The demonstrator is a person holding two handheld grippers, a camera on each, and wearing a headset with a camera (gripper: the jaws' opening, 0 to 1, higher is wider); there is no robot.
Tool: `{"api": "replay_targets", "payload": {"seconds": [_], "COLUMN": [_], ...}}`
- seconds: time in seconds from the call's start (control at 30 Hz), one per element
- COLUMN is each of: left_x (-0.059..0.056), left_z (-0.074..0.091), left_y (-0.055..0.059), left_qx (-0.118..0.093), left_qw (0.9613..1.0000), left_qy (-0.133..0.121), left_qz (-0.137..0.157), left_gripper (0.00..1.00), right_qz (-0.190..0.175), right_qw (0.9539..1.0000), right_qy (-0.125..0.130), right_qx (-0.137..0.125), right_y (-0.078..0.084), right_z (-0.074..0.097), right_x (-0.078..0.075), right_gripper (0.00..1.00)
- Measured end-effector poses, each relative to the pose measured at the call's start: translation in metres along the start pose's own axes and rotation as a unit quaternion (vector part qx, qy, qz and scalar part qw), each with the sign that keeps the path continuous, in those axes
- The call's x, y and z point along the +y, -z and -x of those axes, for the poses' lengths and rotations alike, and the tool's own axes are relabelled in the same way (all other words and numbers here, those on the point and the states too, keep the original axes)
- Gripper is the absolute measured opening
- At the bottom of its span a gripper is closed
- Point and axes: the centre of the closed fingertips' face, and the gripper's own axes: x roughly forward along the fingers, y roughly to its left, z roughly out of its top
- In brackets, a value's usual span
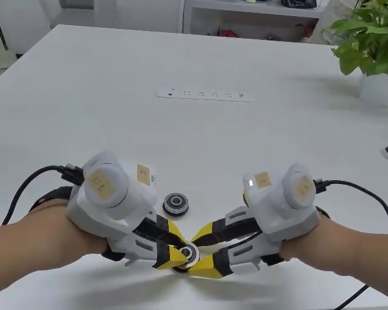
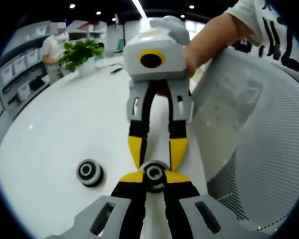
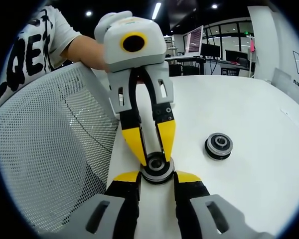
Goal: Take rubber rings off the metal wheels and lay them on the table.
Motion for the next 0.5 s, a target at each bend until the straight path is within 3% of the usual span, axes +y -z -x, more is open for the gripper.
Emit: {"api": "replay_targets", "payload": {"seconds": [0.5], "left_x": [0.0012], "left_z": [-0.0007], "left_y": [0.0002], "left_qx": [-0.001], "left_qw": [1.0000], "left_qy": [-0.002], "left_qz": [0.004], "left_gripper": [0.13], "right_qz": [-0.007], "right_qw": [1.0000], "right_qy": [0.001], "right_qx": [0.006], "right_y": [0.0023], "right_z": [0.0025], "right_x": [-0.0010], "right_gripper": [0.21]}}
